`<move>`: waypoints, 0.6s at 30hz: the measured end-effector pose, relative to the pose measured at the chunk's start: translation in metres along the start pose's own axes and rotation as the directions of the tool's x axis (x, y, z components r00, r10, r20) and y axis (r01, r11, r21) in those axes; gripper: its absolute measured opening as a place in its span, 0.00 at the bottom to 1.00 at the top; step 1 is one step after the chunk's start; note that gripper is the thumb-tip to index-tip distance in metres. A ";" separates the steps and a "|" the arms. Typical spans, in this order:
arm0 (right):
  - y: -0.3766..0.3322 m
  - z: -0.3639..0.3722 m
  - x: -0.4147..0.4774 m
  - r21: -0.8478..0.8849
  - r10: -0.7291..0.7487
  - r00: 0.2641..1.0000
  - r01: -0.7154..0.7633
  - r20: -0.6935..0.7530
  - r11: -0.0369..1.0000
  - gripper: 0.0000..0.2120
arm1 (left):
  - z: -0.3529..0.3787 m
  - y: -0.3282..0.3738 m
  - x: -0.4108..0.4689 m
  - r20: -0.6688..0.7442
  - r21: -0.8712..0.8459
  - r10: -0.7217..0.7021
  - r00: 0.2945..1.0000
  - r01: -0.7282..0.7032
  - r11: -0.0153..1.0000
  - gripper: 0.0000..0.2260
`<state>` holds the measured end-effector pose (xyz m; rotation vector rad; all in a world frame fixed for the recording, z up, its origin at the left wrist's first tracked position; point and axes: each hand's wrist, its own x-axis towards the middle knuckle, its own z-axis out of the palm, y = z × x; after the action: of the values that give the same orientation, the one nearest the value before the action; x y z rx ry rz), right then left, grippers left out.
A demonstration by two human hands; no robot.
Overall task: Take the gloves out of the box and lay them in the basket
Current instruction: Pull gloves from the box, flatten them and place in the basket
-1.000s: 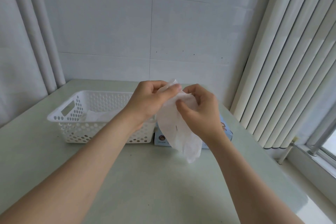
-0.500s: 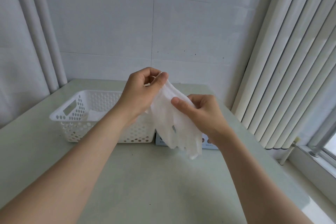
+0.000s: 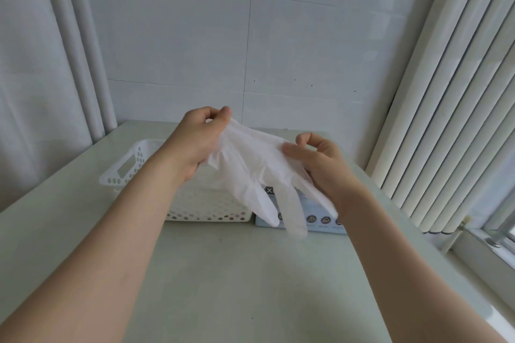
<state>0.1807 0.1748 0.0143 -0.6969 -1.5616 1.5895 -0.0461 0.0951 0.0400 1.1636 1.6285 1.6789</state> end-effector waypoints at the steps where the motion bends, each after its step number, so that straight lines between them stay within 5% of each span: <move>1: -0.003 0.004 0.005 -0.038 0.001 1.000 -0.002 -0.017 0.999 0.11 | -0.005 -0.003 0.002 -0.033 0.074 0.006 0.999 -0.004 0.997 0.14; 11: -0.001 0.076 0.087 -0.654 -0.095 0.995 0.074 0.003 0.753 0.08 | -0.066 -0.043 0.021 -0.224 0.445 0.039 0.974 0.067 0.893 0.16; 18: 0.023 0.107 0.117 -0.810 -0.032 0.991 0.124 0.129 0.573 0.08 | -0.083 -0.050 0.023 -0.286 0.489 -0.076 0.955 0.214 0.846 0.16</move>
<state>0.0257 0.2136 0.0180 -1.0110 -2.3928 0.7419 -0.1372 0.0784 0.0042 1.0422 2.3746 1.3725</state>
